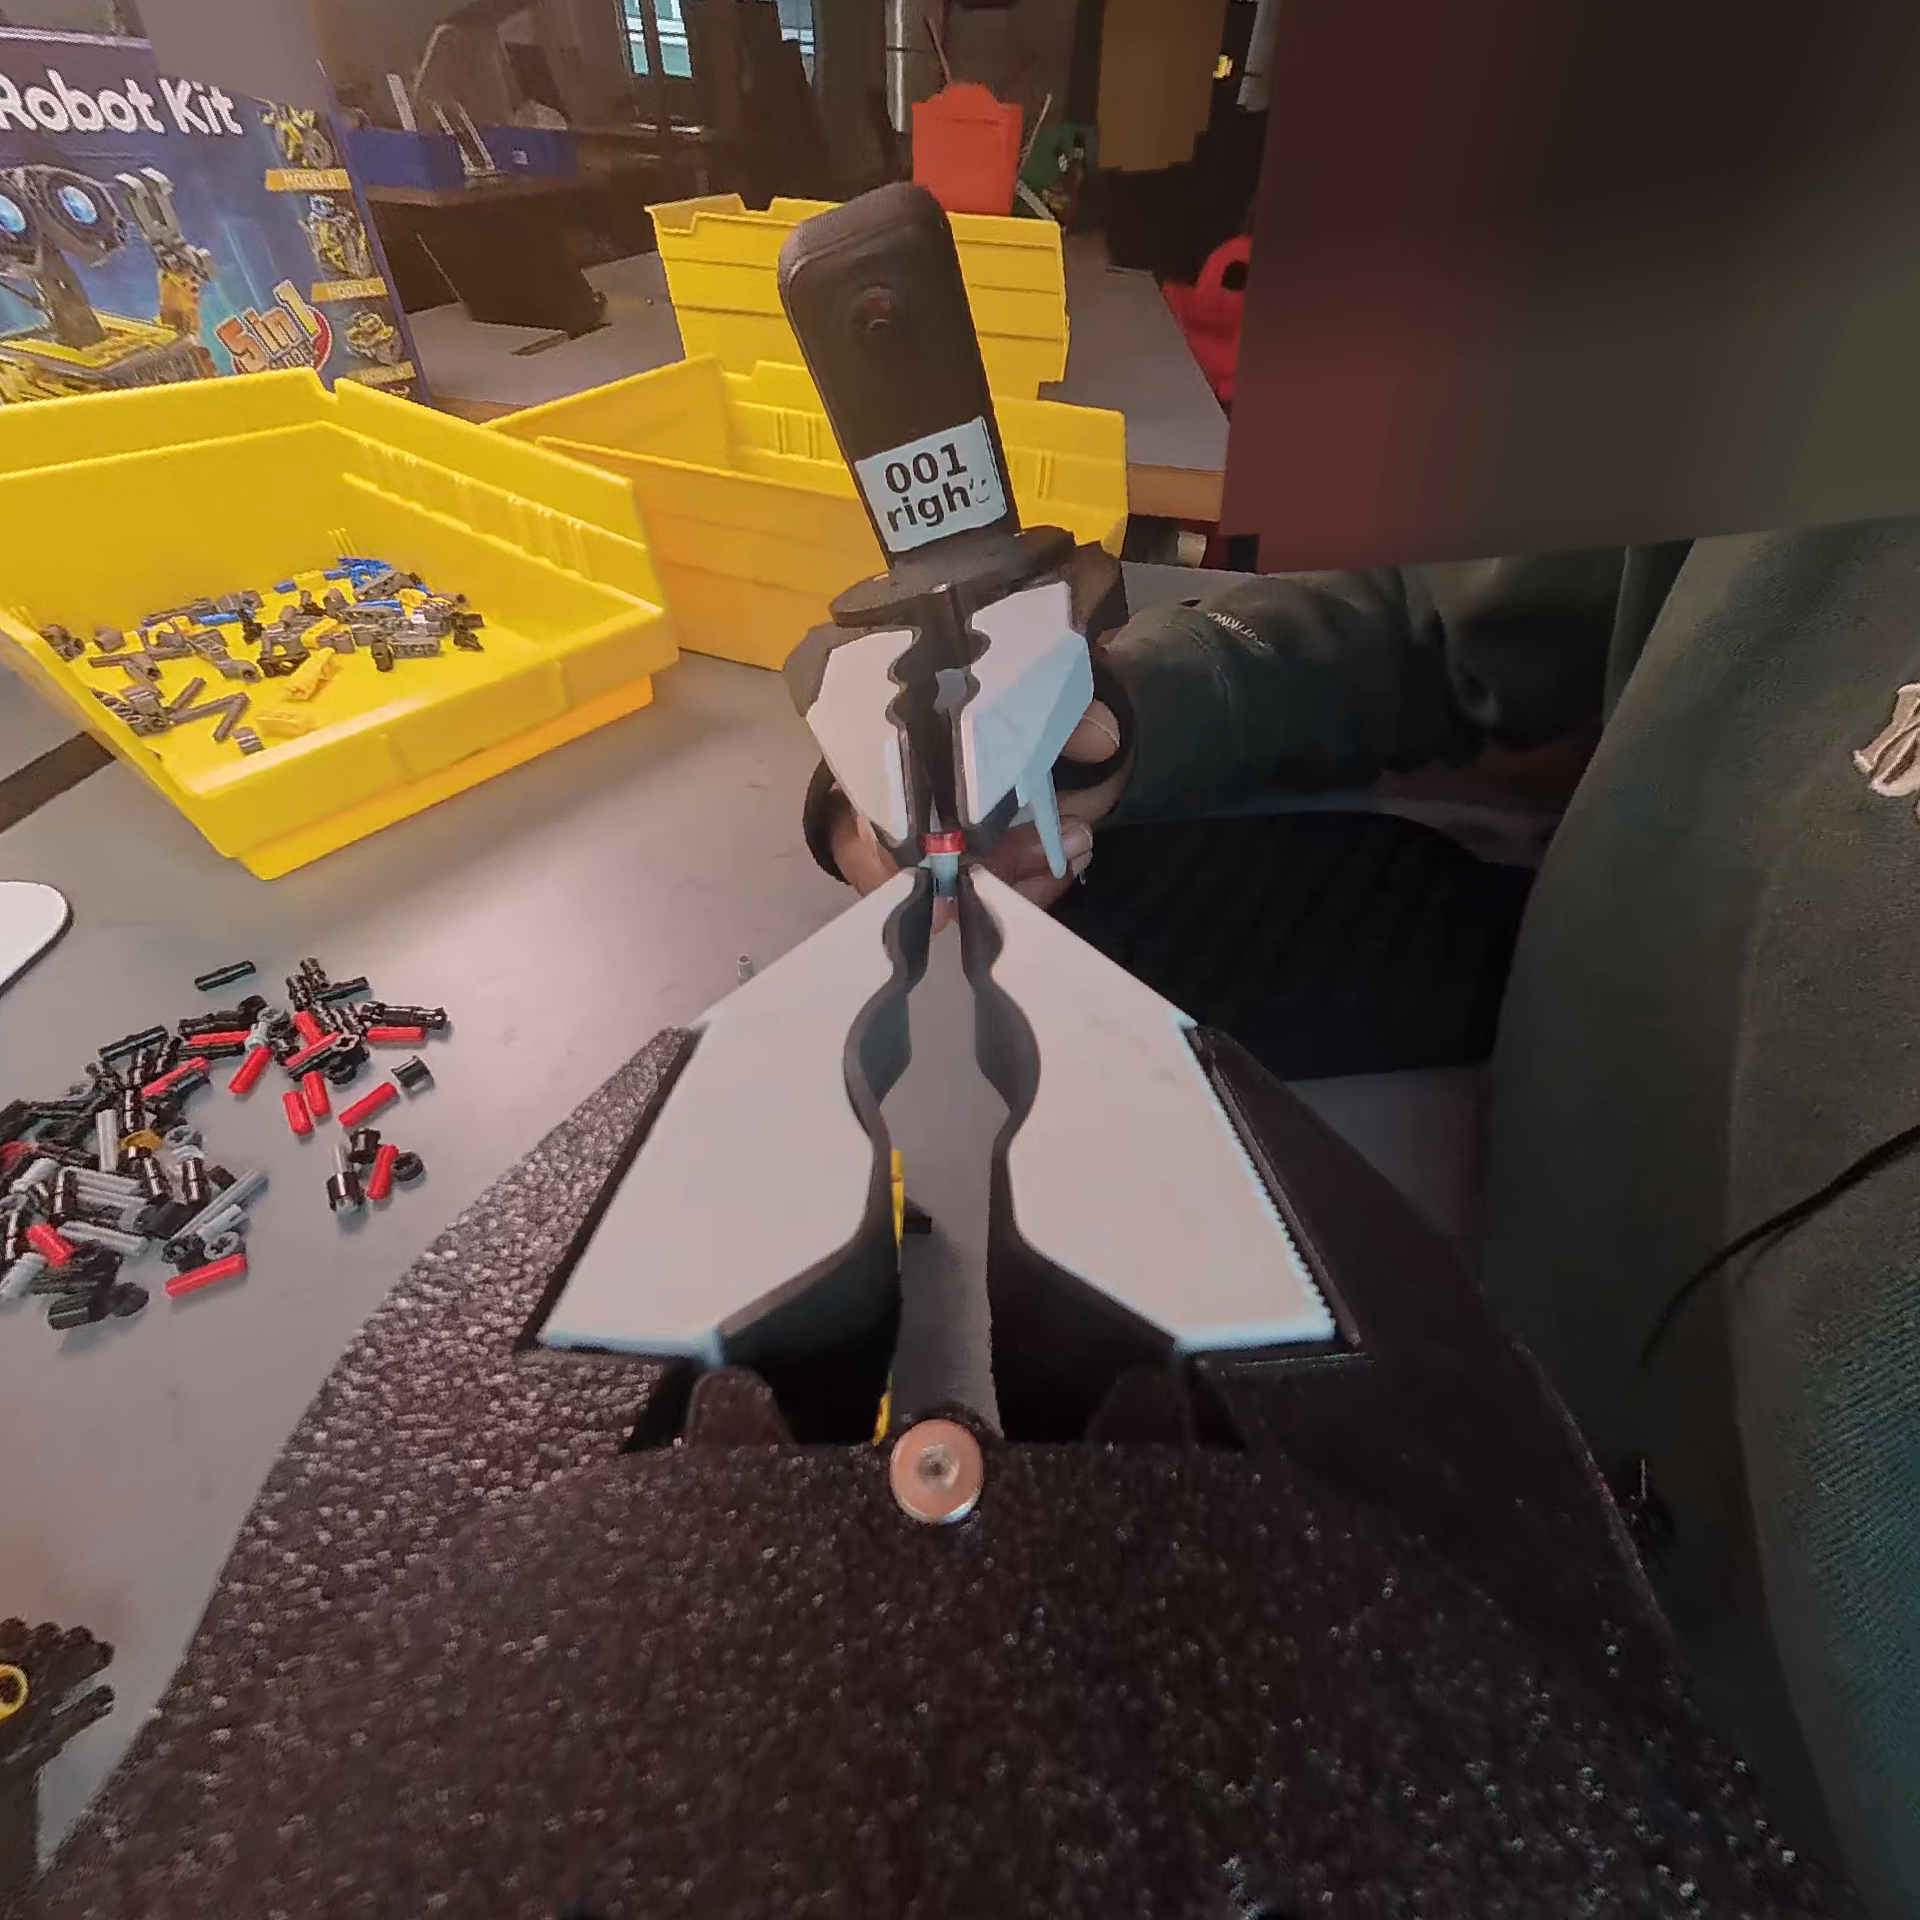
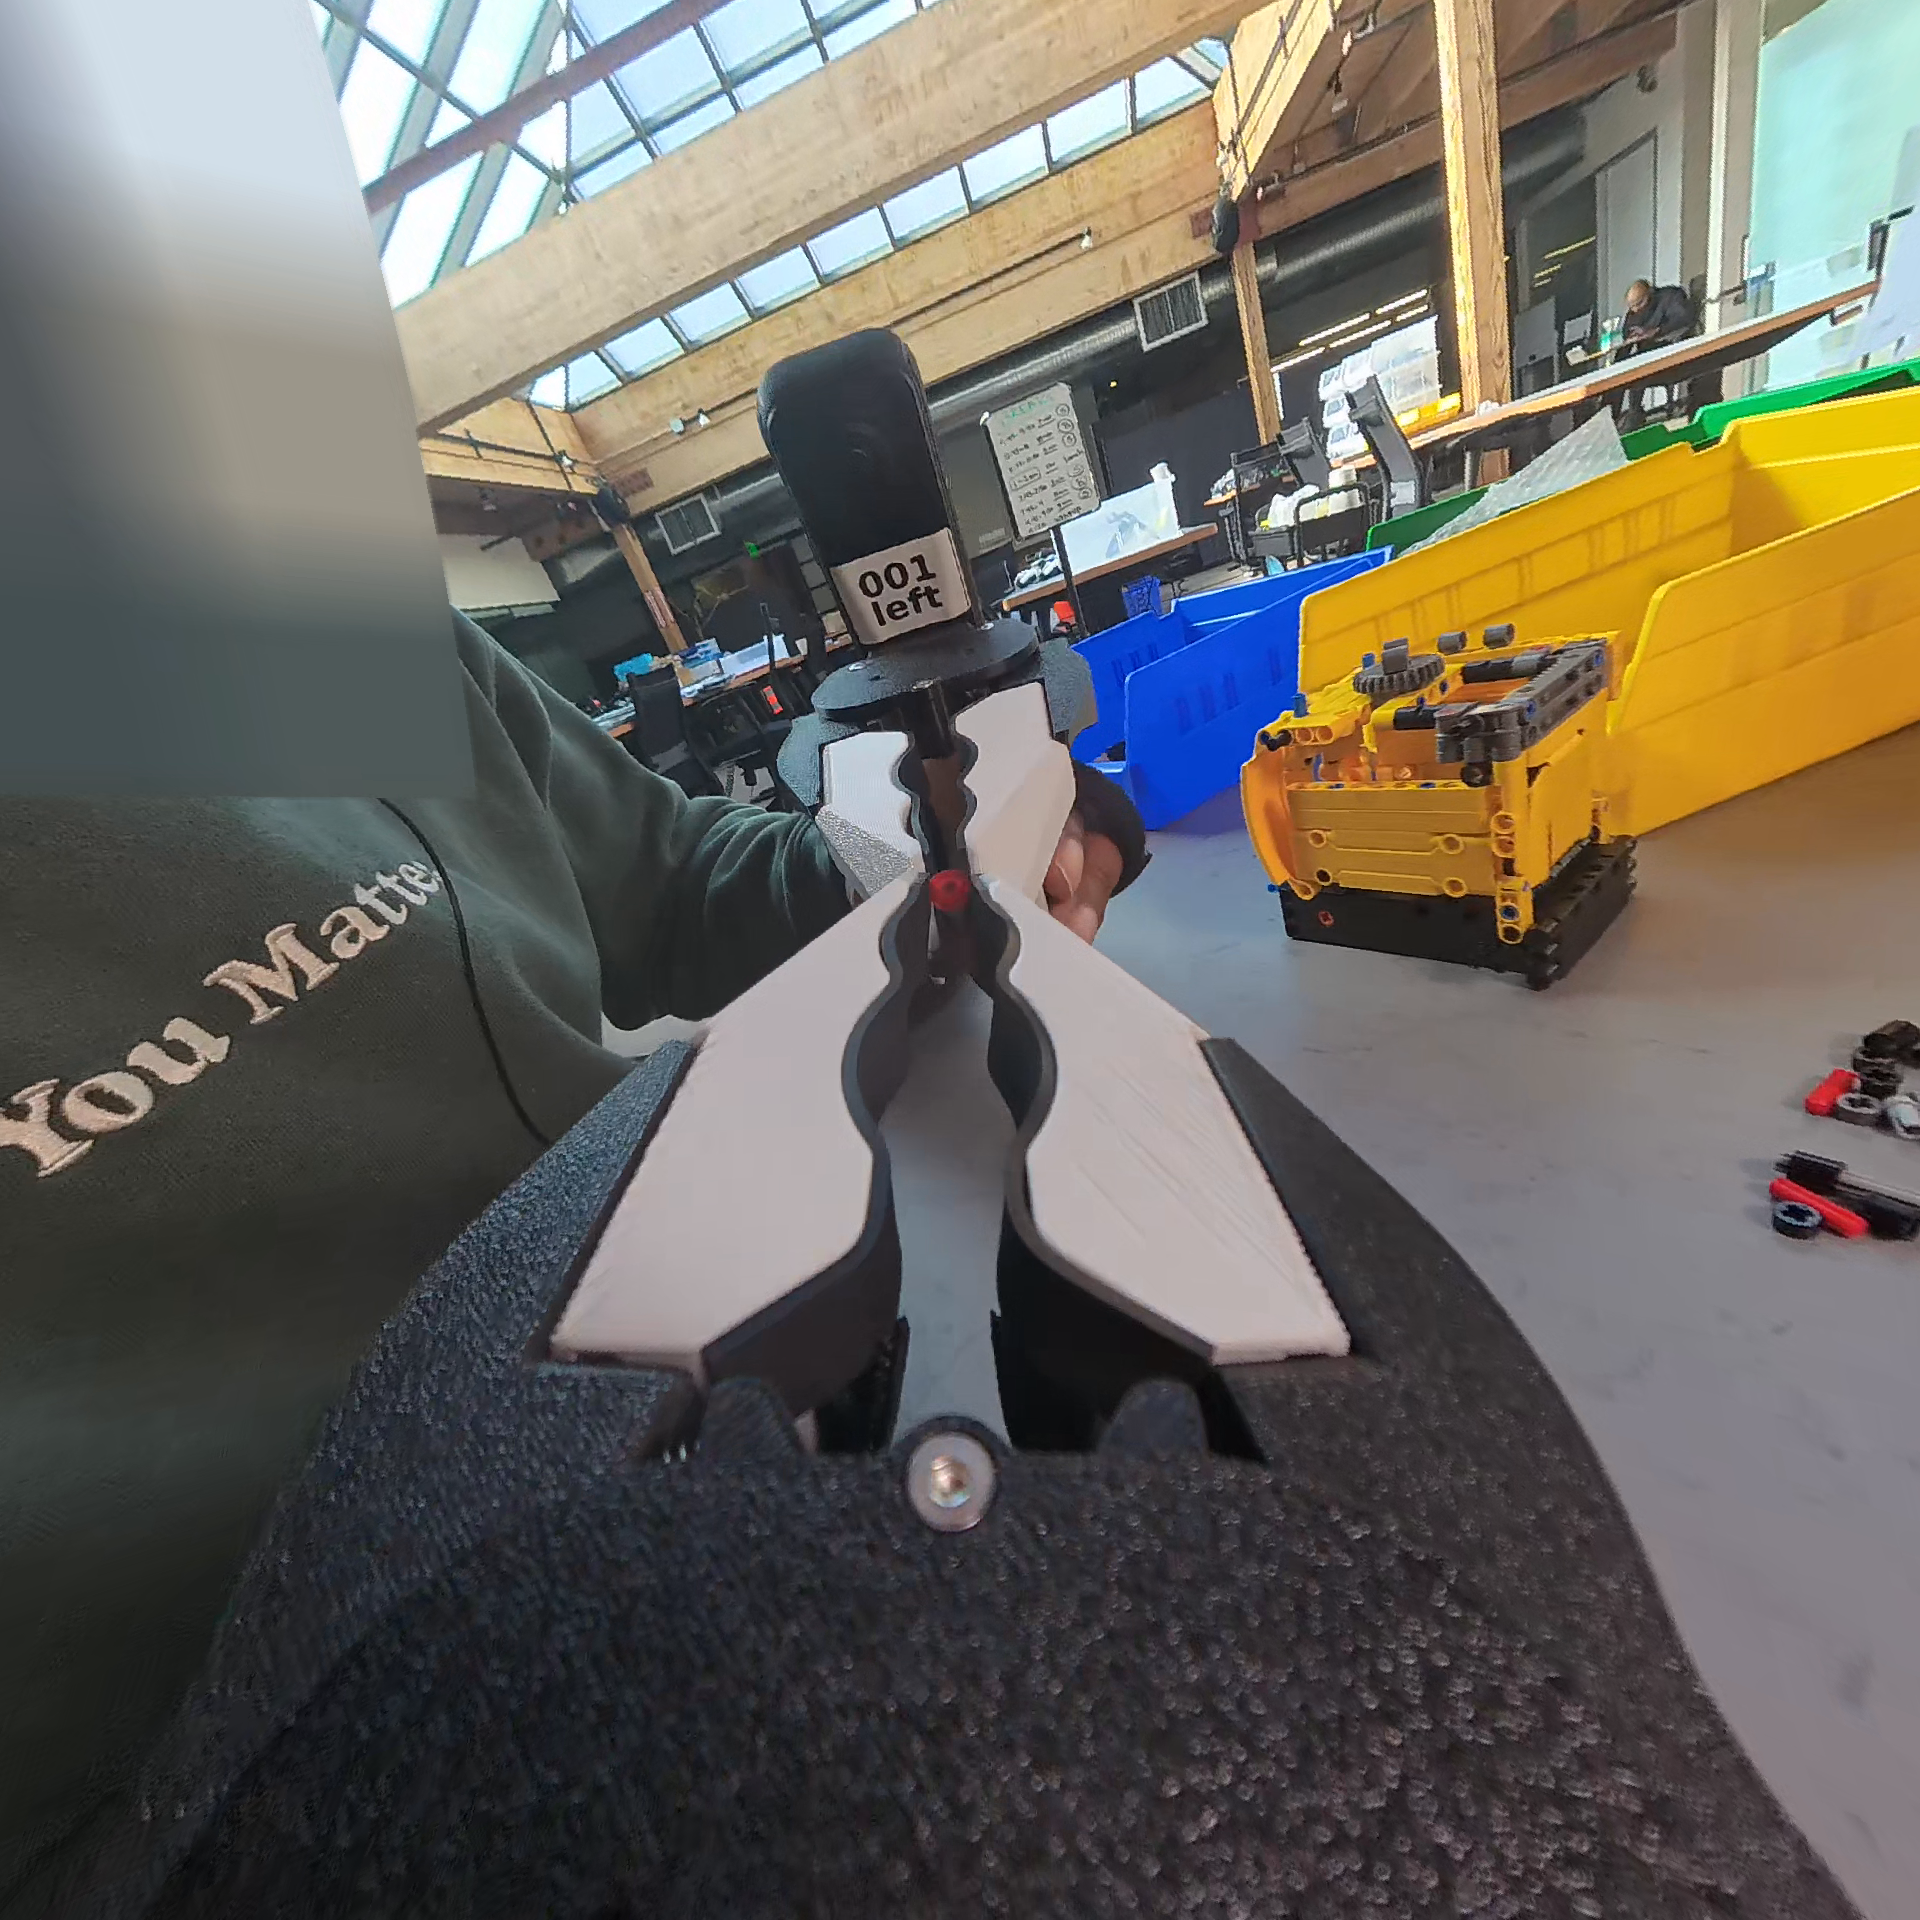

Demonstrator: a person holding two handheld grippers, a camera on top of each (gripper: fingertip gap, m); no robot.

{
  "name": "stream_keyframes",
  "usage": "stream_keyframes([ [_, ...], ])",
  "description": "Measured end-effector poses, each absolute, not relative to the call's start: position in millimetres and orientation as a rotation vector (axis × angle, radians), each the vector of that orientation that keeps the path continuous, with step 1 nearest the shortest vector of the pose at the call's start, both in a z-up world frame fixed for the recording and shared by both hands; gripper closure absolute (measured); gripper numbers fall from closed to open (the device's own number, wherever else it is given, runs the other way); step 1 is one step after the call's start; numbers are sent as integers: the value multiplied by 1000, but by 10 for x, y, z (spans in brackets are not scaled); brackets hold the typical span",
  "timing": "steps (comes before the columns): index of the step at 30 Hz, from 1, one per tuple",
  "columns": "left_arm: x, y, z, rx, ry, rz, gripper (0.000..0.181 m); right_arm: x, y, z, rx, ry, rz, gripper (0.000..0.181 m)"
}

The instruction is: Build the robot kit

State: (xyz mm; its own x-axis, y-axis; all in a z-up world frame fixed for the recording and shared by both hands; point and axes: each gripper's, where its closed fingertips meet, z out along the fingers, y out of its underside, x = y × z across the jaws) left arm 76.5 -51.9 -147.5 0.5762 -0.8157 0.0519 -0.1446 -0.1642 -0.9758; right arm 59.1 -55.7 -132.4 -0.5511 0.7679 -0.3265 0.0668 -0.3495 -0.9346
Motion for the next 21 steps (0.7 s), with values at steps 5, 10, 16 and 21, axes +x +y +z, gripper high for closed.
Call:
stream_keyframes([
  [5,747,-550,-1671,-1729,950,-592,178,597,-595,-1515,-1119,-1590,1787,174],
  [10,707,-550,-1935,-1808,1100,-392,179,595,-601,-1786,-1123,-1770,1516,174],
  [16,696,-569,-2092,-1866,1164,-349,179,595,-615,-1949,-1093,-1871,1321,174],
  [21,685,-586,-2170,-1909,1187,-334,179,579,-632,-2031,-1071,-1906,1240,174],
])
